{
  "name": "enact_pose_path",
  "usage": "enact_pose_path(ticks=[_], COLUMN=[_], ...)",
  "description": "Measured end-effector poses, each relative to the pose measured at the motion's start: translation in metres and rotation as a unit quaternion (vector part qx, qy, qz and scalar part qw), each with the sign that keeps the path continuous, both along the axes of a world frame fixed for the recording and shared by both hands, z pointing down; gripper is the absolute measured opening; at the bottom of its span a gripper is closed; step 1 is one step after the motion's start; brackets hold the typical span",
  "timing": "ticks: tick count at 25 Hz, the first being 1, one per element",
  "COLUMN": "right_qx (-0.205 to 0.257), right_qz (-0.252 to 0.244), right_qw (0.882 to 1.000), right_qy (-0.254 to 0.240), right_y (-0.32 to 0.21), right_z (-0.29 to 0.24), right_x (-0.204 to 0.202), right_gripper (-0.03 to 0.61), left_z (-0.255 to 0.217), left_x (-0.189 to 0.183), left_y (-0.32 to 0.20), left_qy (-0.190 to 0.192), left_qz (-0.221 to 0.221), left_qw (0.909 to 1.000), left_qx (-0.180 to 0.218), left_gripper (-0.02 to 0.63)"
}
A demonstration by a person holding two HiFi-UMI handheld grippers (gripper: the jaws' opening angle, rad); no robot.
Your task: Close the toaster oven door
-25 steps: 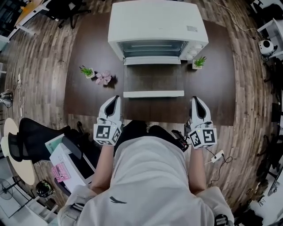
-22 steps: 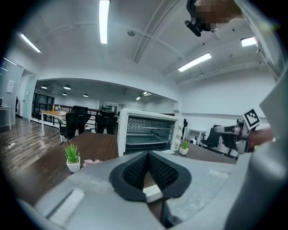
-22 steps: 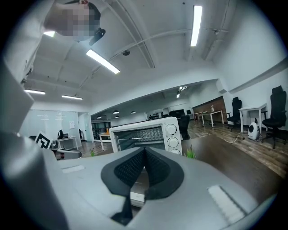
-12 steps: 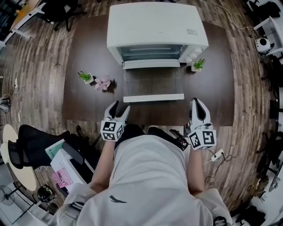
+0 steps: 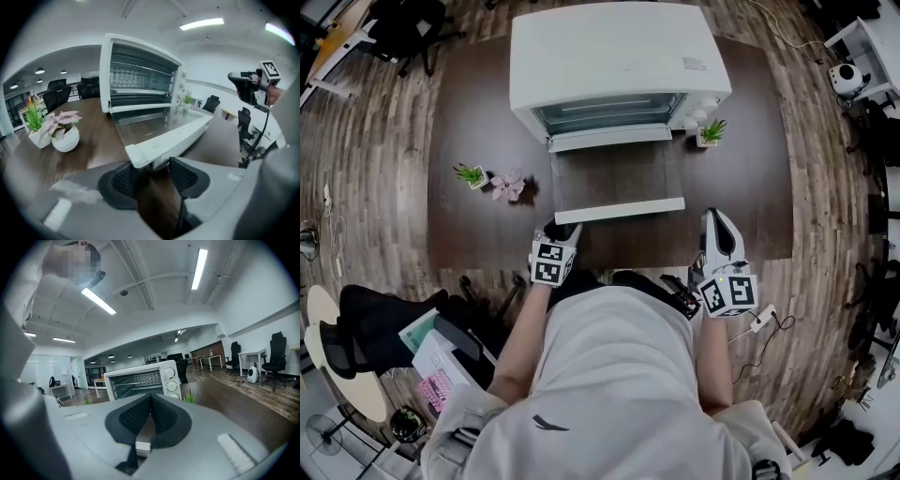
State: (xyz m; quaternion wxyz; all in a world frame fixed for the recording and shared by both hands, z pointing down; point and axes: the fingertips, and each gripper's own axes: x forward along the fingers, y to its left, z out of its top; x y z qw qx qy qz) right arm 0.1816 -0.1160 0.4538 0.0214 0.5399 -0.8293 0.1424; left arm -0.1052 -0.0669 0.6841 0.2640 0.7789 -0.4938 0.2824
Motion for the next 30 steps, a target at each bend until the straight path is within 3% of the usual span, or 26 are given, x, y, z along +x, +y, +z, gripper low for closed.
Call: enact_pose_path(ticks=[1,4,8,18,23,30], right_qx=[-0.001,-0.002,-0.003,0.000,-0.001,-0.005], right_qz=[0.002,0.005,0.007,-0.004,-0.009,-0.004], right_qw=[1.000,1.000,1.000,1.000,1.000,1.000], right_qy=[-0.002,-0.002,-0.001,-0.008,-0.011,-0.019], right_y=[0.000,0.000,0.000,-0.005,-0.007,-0.008], right_z=[0.001,0.002,0.002,0.001,0.003,0.006], right_x=[0.000,0.001,0.002,-0.009,-0.013,-0.009], right_gripper=[0.002,0.002,0.002,0.002,0.002,0.002], left_z=[-0.001,-0.007,-0.025,-0.108,-0.157,-0.217], left_x=[0.003,0.004,0.004,0.000,-0.006,-0.023], left_y=[0.000,0.001,0.000,-0.017,-0.039,-0.092], left_qy=[0.004,0.029,0.036,0.015,0.022,0.113], left_qz=[0.005,-0.003,0.003,0.037,0.023,-0.032], left_qw=[1.0000,0.9996,0.9993,0.9950,0.9871,0.9634], left_qx=[-0.001,-0.005,0.005,0.092,0.157,0.241], left_gripper=[0.196,0.166,0.160,0.175,0.171,0.150])
